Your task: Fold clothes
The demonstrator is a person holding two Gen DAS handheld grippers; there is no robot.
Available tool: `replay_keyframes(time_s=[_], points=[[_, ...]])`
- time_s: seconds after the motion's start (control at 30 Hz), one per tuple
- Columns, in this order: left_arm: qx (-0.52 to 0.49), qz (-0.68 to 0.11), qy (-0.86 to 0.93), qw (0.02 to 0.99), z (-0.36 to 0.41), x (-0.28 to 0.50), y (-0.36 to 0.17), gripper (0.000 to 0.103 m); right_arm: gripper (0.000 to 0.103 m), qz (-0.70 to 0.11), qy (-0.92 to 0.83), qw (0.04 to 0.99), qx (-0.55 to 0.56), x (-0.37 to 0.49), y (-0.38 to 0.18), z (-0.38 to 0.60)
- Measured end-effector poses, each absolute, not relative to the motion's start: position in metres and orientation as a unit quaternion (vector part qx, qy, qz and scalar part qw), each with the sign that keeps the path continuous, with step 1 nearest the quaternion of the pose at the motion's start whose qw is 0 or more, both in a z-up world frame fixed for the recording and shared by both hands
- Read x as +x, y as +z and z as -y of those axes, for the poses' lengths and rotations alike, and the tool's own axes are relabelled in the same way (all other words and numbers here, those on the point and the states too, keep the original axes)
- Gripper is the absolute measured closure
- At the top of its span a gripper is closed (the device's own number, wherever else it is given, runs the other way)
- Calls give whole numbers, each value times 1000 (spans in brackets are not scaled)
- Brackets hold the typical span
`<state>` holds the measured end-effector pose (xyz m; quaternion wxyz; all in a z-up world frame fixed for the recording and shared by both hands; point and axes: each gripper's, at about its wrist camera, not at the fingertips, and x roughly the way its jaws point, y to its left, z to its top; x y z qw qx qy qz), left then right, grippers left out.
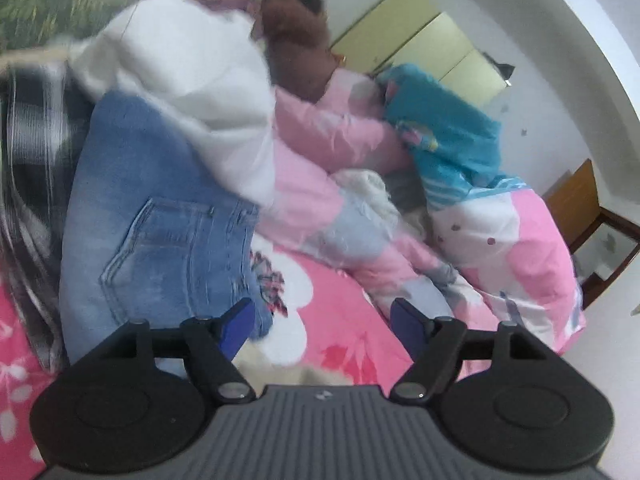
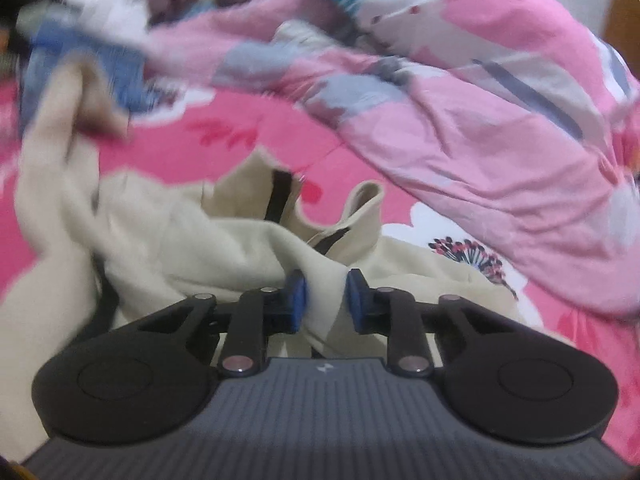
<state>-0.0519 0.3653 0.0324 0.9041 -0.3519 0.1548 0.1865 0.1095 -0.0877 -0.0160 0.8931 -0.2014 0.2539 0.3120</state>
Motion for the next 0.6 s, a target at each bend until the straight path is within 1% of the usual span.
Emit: replay_keyframes(time_s=[0.1,0.2,0.3,0.33,0.37,0.47,0.6], points=[[-313,-157,168,922,-339,-40,37,27,85,-250,309,907,-140,109,-4,108],[-263,-196,107,939,-291,-17,32,27,86,-238,302,919,-89,110,9,128],[-213,-244,55,945,-240,14,13,27,88,-224,293,928,-46,117,23,147],[-200,-257,44,944,-225,23,6,27,95,-217,284,933,-33,119,27,155],[-186,-270,35,944,-211,31,-1,27,96,-210,274,938,-21,121,32,163],[-159,-300,18,940,-180,45,-21,27,97,-199,250,946,51,133,43,204],[-115,-332,31,936,-158,58,-44,28,97,-184,186,960,95,146,47,261]])
